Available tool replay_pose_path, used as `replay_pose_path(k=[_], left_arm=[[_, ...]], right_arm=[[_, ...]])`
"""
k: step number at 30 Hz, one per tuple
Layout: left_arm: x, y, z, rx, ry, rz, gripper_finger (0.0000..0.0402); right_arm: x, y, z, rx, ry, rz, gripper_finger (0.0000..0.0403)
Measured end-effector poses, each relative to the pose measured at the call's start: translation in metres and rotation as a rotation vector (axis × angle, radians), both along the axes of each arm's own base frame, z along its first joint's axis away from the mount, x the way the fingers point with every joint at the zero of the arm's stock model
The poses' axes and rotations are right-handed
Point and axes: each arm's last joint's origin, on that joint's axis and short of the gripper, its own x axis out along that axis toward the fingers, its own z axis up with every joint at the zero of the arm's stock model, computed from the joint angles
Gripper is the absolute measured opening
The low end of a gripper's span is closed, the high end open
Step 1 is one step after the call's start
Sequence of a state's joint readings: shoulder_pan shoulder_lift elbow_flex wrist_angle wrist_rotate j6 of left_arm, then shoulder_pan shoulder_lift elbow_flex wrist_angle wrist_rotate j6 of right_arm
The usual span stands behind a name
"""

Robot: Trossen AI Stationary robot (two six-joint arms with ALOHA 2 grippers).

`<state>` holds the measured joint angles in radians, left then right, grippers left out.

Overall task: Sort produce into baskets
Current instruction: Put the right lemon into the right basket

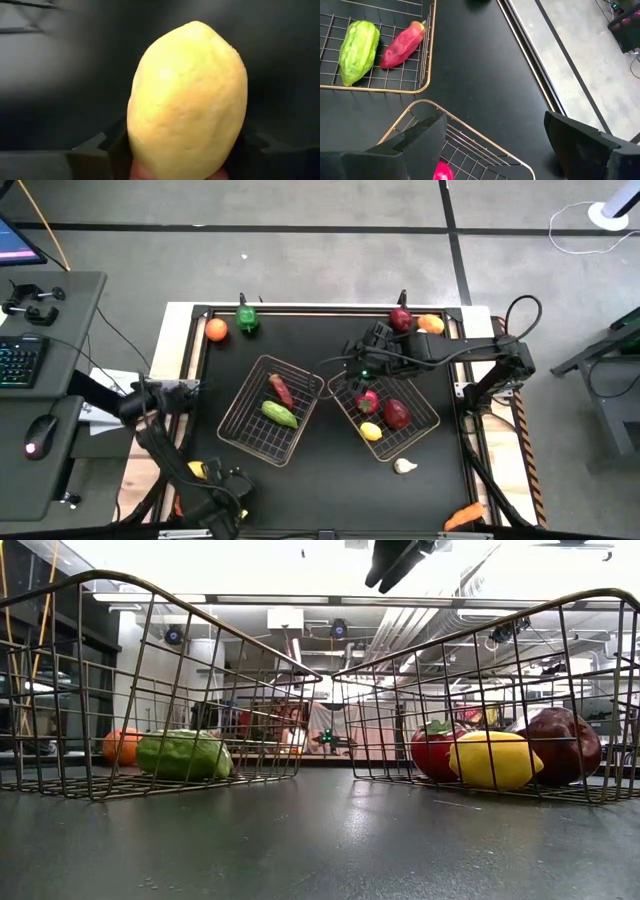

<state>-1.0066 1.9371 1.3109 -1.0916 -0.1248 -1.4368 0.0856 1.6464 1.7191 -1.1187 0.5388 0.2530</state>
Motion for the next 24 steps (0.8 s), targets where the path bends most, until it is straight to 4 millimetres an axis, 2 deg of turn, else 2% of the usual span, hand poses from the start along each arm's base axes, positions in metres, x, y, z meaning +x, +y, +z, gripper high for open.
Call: replay_pose_path(k=[3,6,9,13,15,17,21,24], left_arm=[[-0.001,-0.001,0.037,-0.097,-0.068,-0.04,0.0208],[-0.004,0.006,0.084,-0.186,-0.191,-0.131,0.0208],[-0.003,0.034,0.137,-0.22,-0.406,-0.142,0.0207],[0.011,0.089,0.184,-0.087,-0.693,-0.047,0.0215],[0.025,0.116,0.197,0.006,-0.757,-0.064,0.0219],[0.044,0.14,0.201,0.106,-0.75,-0.132,0.0216],[0.093,0.181,0.197,0.239,-0.751,-0.235,0.0209],[0.135,0.208,0.19,0.216,-0.818,-0.304,0.0216]], right_arm=[[0.0,0.0,0.0,-0.008,0.014,0.013,0.0329],[-0.002,0.0,0.0,-0.017,0.025,0.025,0.0329],[-0.007,-0.001,0.006,-0.023,0.009,0.016,0.0329],[-0.025,-0.003,0.025,-0.039,-0.074,-0.034,0.0329],[-0.038,-0.004,0.037,-0.047,-0.127,-0.062,0.0329],[-0.053,-0.004,0.05,-0.055,-0.188,-0.094,0.0329],[-0.084,-0.005,0.072,-0.029,-0.33,-0.167,0.0329],[-0.103,-0.005,0.084,-0.006,-0.425,-0.226,0.0329]])
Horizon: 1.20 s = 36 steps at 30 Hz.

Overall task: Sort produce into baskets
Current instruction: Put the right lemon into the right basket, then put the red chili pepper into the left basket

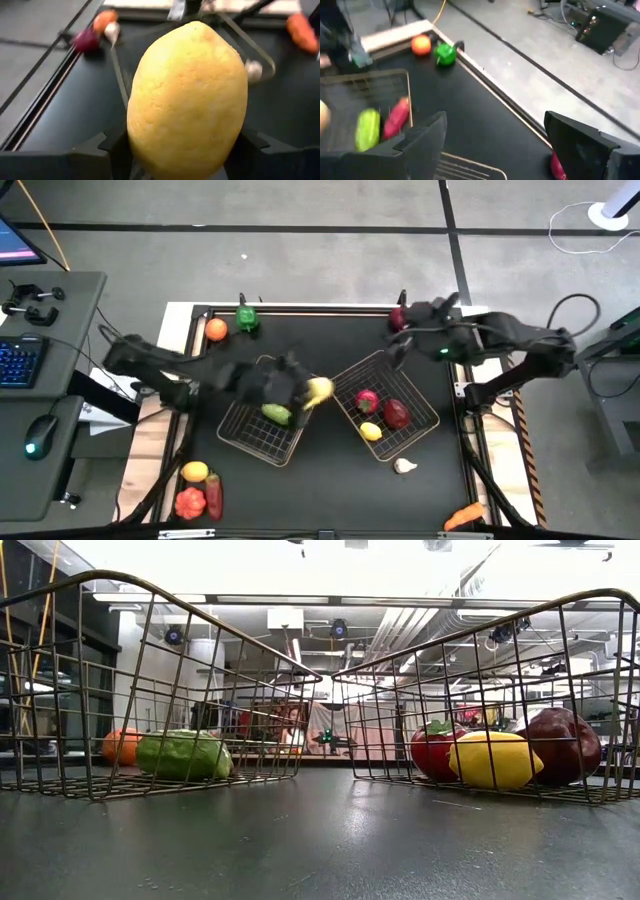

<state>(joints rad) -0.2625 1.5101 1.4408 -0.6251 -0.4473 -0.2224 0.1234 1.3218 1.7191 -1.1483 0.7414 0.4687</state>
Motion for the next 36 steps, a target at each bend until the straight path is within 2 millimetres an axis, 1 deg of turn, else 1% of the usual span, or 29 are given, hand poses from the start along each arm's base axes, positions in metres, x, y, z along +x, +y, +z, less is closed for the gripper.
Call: replay_pose_path(k=[4,6,9,12,14,15,19,23,25,27,30,34,36], left_arm=[[0.048,0.023,-0.021,-0.05,-0.084,-0.093,0.024],[0.067,0.032,-0.035,-0.087,-0.118,-0.12,0.025],[0.089,0.041,-0.056,-0.13,-0.141,-0.153,0.0264],[0.104,0.049,-0.071,-0.151,-0.118,-0.156,0.028],[0.11,0.053,-0.073,-0.161,-0.112,-0.152,0.0294],[0.112,0.055,-0.072,-0.166,-0.107,-0.154,0.03],[0.113,0.06,-0.06,-0.171,-0.129,-0.15,0.0326],[0.098,0.059,-0.043,-0.212,-0.036,-0.108,0.0336],[0.082,0.052,-0.034,-0.255,0.043,-0.079,0.0336],[0.062,0.04,-0.027,-0.307,0.132,-0.05,0.0337],[0.027,0.01,-0.017,-0.329,0.262,-0.015,0.0337],[-0.025,-0.037,-0.002,-0.294,0.328,0.097,0.0337],[-0.051,-0.059,0.001,-0.35,0.346,0.195,0.0337]], right_arm=[[-0.015,0.0,0.008,0.0,-0.063,-0.033,0.0329],[-0.017,0.0,0.009,-0.003,-0.068,-0.032,0.0329],[-0.017,0.0,0.009,0.011,-0.075,-0.043,0.0329],[-0.017,0.0,0.007,0.031,-0.076,-0.06,0.0329],[-0.016,0.0,0.006,0.034,-0.066,-0.063,0.0329],[-0.015,0.0,0.005,0.034,-0.061,-0.063,0.0329],[-0.015,0.0,0.004,0.025,-0.049,-0.058,0.0329],[-0.015,0.0,0.004,0.015,-0.04,-0.055,0.0329],[-0.015,0.0,0.004,0.014,-0.037,-0.054,0.0329],[-0.016,0.0,0.003,0.012,-0.023,-0.055,0.0329],[-0.018,0.0,0.001,0.006,0.01,-0.054,0.0329],[-0.02,0.0,-0.001,-0.001,0.049,-0.054,0.0329],[-0.021,0.0,-0.002,-0.003,0.062,-0.054,0.0329]])
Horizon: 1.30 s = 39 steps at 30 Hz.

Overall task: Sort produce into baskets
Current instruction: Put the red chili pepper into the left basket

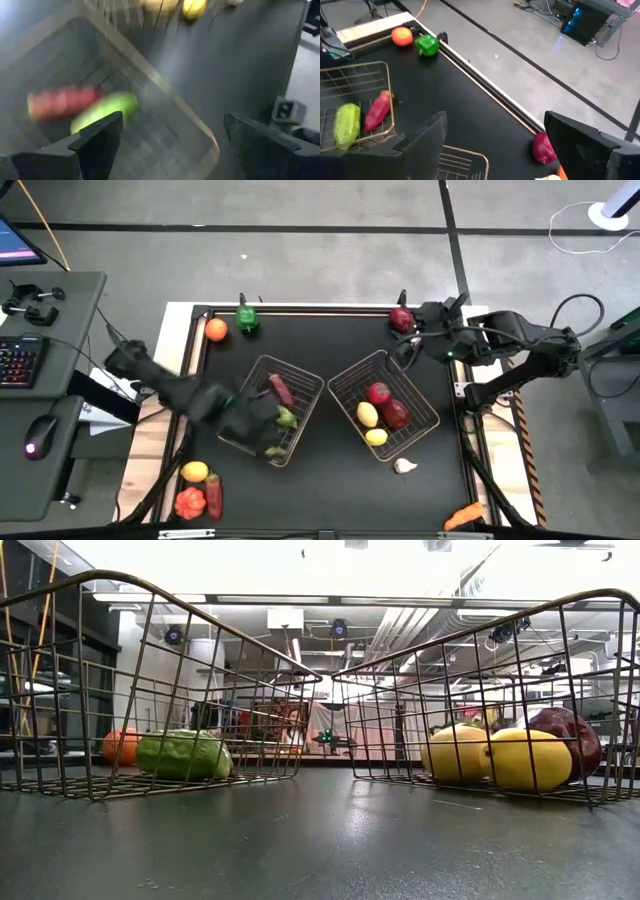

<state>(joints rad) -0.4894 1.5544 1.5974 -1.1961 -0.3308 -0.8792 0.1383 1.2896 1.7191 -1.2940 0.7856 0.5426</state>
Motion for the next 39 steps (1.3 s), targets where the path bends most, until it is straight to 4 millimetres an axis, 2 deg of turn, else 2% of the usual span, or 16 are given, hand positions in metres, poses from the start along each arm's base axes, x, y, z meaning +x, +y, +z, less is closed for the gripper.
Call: replay_pose_path(k=[4,7,12,17,20,24,32,39], left_arm=[[-0.041,-0.04,-0.008,-0.173,0.142,0.273,0.0337],[-0.057,-0.07,-0.026,-0.254,0.329,0.426,0.0337],[-0.057,-0.116,-0.07,-0.296,0.622,0.51,0.0337],[-0.048,-0.146,-0.113,-0.276,0.698,0.551,0.0337],[-0.046,-0.154,-0.133,-0.234,0.731,0.578,0.0337],[-0.051,-0.151,-0.151,-0.195,0.772,0.619,0.0337],[-0.067,-0.137,-0.169,-0.323,0.71,0.713,0.0337],[-0.078,-0.127,-0.183,-0.279,0.72,0.765,0.0337]], right_arm=[[0.0,0.0,0.0,-0.001,0.007,0.0,0.0329],[-0.001,0.0,0.0,-0.002,0.008,0.0,0.0329],[-0.001,0.0,0.0,-0.003,0.007,-0.001,0.0329],[-0.001,0.0,0.0,-0.003,0.008,-0.001,0.0329],[0.0,0.0,0.0,-0.003,0.007,-0.002,0.0329],[0.0,0.0,0.0,-0.003,0.007,-0.002,0.0329],[0.0,0.0,0.0,0.008,0.003,0.003,0.0329],[0.0,0.0,0.0,0.025,-0.015,-0.012,0.0329]])
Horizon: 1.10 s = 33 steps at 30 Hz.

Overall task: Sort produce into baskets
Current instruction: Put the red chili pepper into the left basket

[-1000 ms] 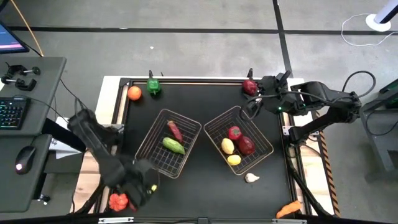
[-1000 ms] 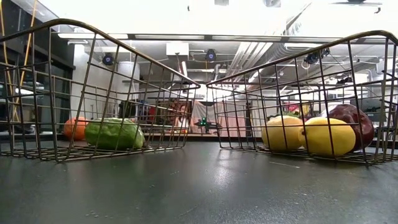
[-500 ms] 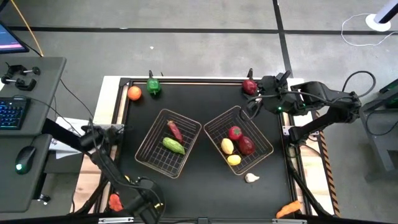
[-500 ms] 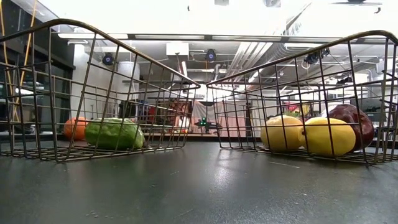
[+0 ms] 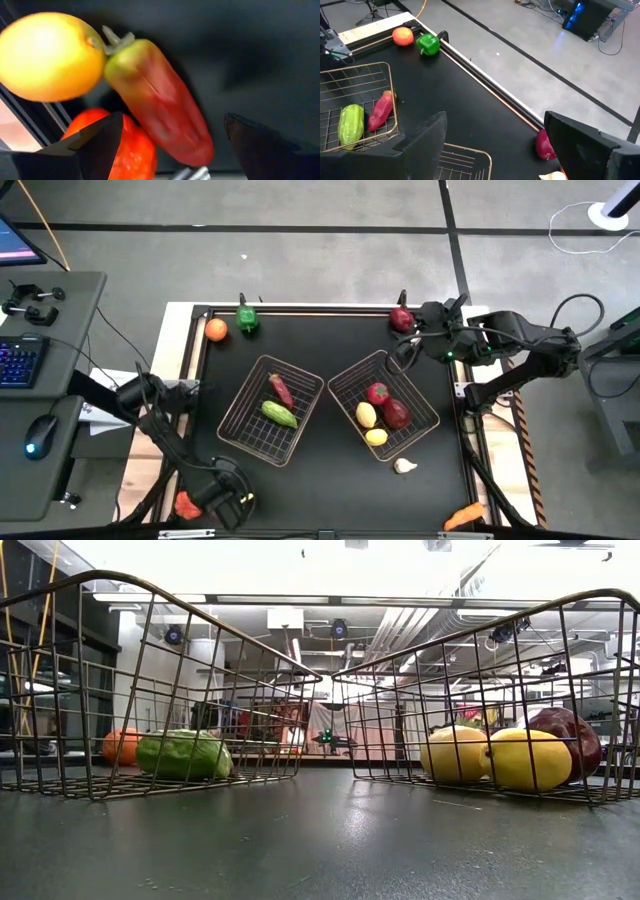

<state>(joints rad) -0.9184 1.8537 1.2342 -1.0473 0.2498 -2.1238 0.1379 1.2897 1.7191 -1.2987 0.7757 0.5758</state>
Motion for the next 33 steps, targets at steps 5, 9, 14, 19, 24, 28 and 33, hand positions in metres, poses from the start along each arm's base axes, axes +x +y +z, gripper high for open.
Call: replay_pose_path(k=[5,9,14,19,24,28,33], left_arm=[[-0.003,0.002,-0.014,-0.019,-0.007,0.021,0.0337],[-0.004,0.004,-0.024,-0.049,-0.029,0.028,0.0328],[-0.002,0.004,-0.022,-0.069,-0.05,0.012,0.0245],[-0.005,0.009,0.006,-0.123,-0.151,-0.038,0.0095],[-0.011,0.023,0.061,-0.236,-0.441,-0.191,0.0089],[-0.014,0.045,0.115,-0.279,-0.824,-0.322,0.0089],[-0.006,0.1,0.151,-0.048,-1.058,-0.345,0.0112]], right_arm=[[0.0,0.0,0.0,0.006,-0.006,-0.004,0.0329],[0.0,0.0,0.0,0.007,-0.007,-0.006,0.0329],[0.0,0.0,0.0,0.007,-0.007,-0.006,0.0329],[0.0,0.0,0.0,0.006,-0.007,-0.005,0.0329],[0.0,0.0,0.0,0.0,-0.005,-0.008,0.0329],[0.0,0.0,0.0,-0.004,-0.002,-0.006,0.0329],[0.0,0.0,0.0,-0.003,-0.002,-0.006,0.0329]])
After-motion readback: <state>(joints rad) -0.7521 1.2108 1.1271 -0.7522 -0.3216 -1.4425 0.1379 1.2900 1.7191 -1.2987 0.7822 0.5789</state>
